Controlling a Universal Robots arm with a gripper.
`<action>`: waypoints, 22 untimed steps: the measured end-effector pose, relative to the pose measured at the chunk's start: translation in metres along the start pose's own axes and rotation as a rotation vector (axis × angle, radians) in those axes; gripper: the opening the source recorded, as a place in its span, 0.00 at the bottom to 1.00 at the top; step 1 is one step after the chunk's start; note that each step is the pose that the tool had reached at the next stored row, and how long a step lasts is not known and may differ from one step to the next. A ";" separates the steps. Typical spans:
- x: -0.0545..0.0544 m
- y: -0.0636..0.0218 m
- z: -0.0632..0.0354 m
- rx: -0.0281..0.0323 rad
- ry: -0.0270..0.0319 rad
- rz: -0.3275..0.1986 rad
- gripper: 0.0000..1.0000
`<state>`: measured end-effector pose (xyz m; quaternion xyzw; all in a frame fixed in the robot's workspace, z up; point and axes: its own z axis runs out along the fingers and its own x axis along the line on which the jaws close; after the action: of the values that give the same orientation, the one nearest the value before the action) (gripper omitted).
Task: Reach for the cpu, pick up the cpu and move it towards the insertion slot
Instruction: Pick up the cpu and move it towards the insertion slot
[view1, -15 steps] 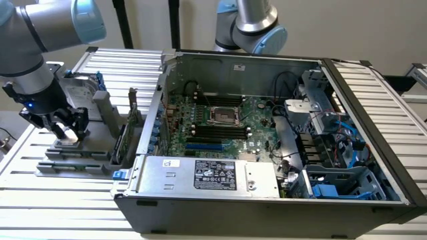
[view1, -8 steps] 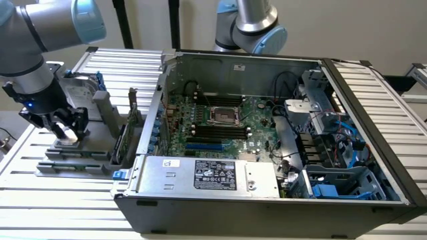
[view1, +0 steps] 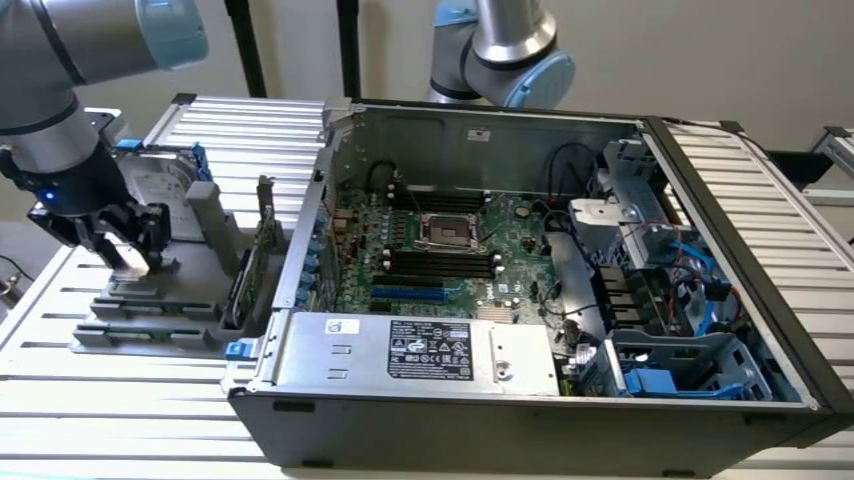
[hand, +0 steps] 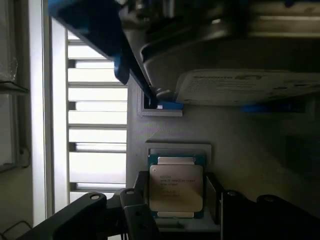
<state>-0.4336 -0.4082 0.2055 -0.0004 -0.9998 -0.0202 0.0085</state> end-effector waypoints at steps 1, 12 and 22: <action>0.000 0.0001 -0.0045 0.0000 0.0006 0.000 0.55; -0.006 0.0018 -0.0546 0.0000 0.0027 0.001 0.55; -0.020 0.0032 -0.1002 -0.0001 0.0058 0.001 0.55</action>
<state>-0.4115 -0.4090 0.3054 -0.0009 -0.9997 -0.0202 0.0115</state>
